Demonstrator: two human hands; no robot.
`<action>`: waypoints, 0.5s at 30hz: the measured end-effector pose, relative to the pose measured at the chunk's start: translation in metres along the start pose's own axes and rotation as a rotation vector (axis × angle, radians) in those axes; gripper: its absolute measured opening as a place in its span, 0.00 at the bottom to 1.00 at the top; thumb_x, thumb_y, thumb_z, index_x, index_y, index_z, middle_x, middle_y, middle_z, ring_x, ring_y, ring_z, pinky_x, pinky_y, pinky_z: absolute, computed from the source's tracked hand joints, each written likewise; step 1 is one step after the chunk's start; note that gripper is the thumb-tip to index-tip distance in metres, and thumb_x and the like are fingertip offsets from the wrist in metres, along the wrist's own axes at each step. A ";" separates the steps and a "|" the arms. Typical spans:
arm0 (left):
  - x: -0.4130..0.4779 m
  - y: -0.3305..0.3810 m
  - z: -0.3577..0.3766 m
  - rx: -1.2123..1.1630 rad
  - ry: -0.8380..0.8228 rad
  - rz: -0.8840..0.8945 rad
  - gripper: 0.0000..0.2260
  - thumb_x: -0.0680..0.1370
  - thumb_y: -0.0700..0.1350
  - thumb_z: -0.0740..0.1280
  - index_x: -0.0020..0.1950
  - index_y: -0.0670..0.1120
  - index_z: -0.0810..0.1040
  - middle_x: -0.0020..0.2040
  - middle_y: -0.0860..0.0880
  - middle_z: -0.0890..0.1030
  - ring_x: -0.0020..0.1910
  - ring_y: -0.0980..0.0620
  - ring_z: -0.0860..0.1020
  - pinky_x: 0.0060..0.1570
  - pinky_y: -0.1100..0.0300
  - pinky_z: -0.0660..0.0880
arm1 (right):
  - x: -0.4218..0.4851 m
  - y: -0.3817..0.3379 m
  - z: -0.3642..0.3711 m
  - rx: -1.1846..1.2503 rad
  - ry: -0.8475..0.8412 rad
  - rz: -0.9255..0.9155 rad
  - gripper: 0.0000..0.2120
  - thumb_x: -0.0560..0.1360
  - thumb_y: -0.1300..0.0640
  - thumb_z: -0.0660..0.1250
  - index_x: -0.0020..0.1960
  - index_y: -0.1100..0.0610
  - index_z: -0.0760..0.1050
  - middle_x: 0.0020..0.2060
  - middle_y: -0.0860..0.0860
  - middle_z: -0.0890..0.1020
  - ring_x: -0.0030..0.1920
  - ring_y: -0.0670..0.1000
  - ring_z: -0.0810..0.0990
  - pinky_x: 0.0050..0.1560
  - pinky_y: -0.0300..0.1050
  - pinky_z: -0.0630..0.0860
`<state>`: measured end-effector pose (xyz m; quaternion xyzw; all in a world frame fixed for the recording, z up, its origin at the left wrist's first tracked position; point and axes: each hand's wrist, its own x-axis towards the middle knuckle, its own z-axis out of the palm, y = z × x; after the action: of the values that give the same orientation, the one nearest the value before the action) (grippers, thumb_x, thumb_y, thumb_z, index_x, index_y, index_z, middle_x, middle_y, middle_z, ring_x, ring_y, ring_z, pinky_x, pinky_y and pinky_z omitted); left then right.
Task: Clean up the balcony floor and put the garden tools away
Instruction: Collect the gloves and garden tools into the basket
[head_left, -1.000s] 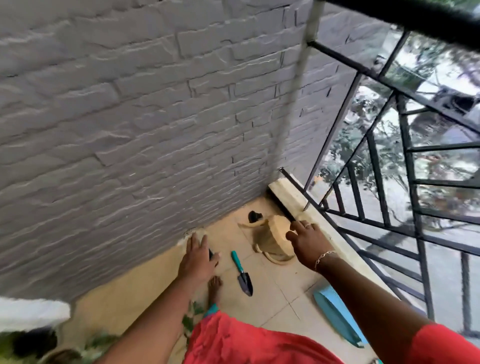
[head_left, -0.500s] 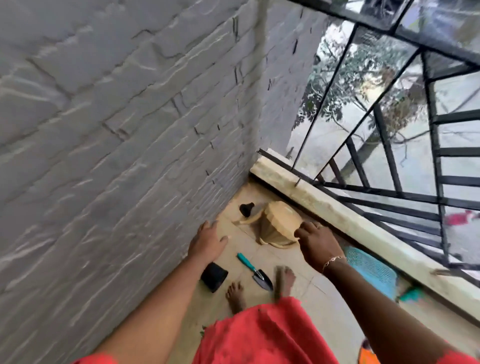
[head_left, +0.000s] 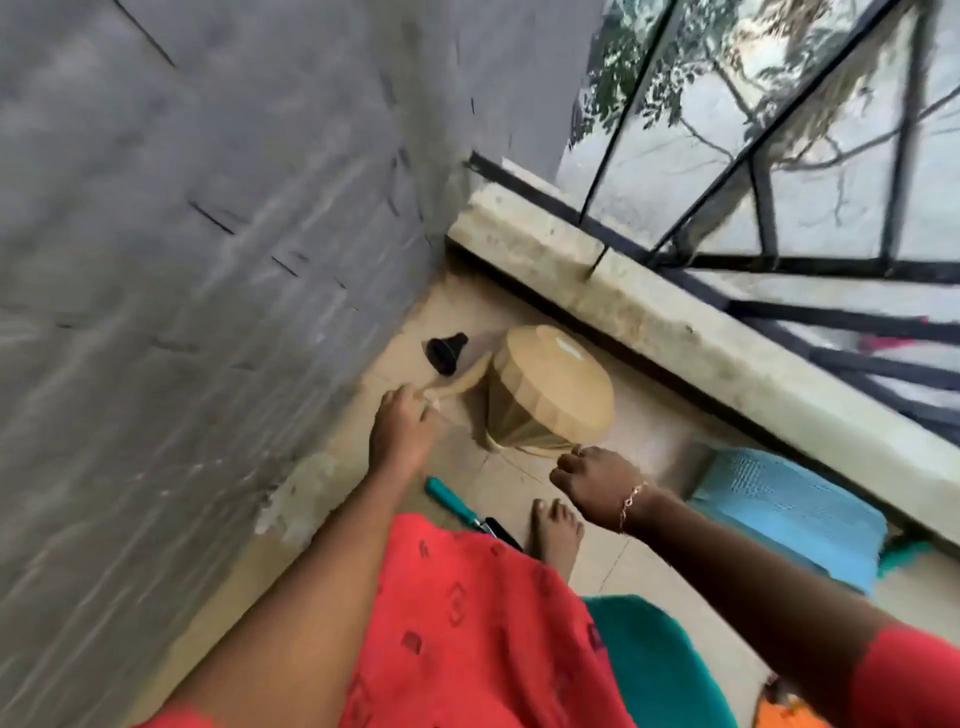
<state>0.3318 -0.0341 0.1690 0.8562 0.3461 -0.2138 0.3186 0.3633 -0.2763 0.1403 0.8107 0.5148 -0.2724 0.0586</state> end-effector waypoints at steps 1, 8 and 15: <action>0.024 -0.008 0.017 -0.010 0.023 0.003 0.14 0.78 0.40 0.63 0.63 0.37 0.73 0.62 0.37 0.74 0.61 0.41 0.72 0.57 0.56 0.65 | 0.015 0.007 0.024 0.019 -0.086 -0.007 0.15 0.56 0.55 0.78 0.38 0.59 0.77 0.33 0.56 0.80 0.35 0.57 0.80 0.32 0.45 0.77; 0.202 -0.039 0.084 0.142 0.046 0.107 0.18 0.79 0.42 0.62 0.68 0.40 0.69 0.66 0.36 0.71 0.64 0.38 0.70 0.62 0.52 0.67 | 0.100 0.023 0.175 0.093 -0.116 0.205 0.14 0.73 0.67 0.56 0.57 0.65 0.72 0.53 0.62 0.77 0.53 0.62 0.77 0.51 0.53 0.74; 0.297 -0.013 0.114 0.136 0.028 0.185 0.23 0.76 0.46 0.68 0.68 0.38 0.68 0.65 0.37 0.72 0.63 0.41 0.72 0.57 0.57 0.69 | 0.104 0.051 0.243 0.087 0.184 0.213 0.29 0.69 0.42 0.59 0.63 0.59 0.73 0.57 0.61 0.79 0.53 0.61 0.80 0.51 0.47 0.76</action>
<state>0.5045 0.0298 -0.0914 0.9070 0.2547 -0.1947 0.2732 0.3484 -0.3079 -0.1271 0.8842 0.4166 -0.2114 0.0046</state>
